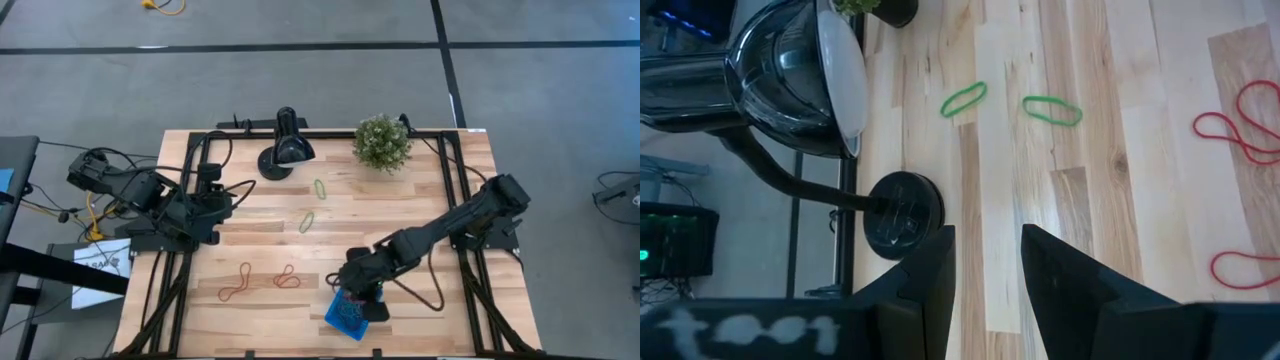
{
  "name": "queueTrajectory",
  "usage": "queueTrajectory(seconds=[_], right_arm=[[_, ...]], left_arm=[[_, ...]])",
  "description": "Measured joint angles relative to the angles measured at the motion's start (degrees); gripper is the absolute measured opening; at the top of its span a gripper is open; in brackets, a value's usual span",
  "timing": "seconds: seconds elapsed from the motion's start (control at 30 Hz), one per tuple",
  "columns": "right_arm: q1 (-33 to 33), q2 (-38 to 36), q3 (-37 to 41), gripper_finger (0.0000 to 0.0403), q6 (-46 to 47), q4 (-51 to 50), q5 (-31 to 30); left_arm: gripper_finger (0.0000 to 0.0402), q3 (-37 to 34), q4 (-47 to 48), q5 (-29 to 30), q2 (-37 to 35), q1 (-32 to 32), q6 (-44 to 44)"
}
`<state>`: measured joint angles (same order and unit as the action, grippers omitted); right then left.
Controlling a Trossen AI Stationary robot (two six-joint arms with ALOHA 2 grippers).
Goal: Pick and place items into bin
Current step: Put the red rubber band into the blue bin
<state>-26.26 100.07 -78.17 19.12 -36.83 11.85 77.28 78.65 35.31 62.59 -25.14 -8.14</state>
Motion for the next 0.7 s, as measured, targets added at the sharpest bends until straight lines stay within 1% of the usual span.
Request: queueTrajectory(seconds=[0.07,0.13,0.37,0.43,0.53,0.6,0.7], right_arm=[[0.00,1.94,-0.11,0.0000,0.82,2.99,2.77],[0.00,3.26,0.02,0.0000,2.63,3.09,4.69],[0.05,8.39,-0.07,0.0005,12.14,7.61,6.09],[0.75,9.81,-0.07,0.0012,15.11,8.18,6.88],[1.70,11.53,-0.04,0.0031,19.32,8.00,10.42],[2.09,12.46,-0.04,0.0046,19.89,8.33,12.46],[2.40,12.91,0.00,0.0068,19.89,8.41,13.72]], left_arm=[[0.0107,0.00,-0.04,0.02,0.02,0.02,0.00],[0.0107,0.00,-0.02,0.02,0.01,0.02,0.01],[0.0107,0.00,-0.07,0.02,0.02,0.02,0.00],[0.0107,0.00,-0.08,0.02,0.01,0.02,0.00],[0.0107,0.00,-0.08,0.04,0.02,0.02,0.00],[0.0107,0.00,-0.09,0.04,0.02,0.00,0.00],[0.0107,0.00,-0.09,0.04,0.02,-0.01,0.00]])
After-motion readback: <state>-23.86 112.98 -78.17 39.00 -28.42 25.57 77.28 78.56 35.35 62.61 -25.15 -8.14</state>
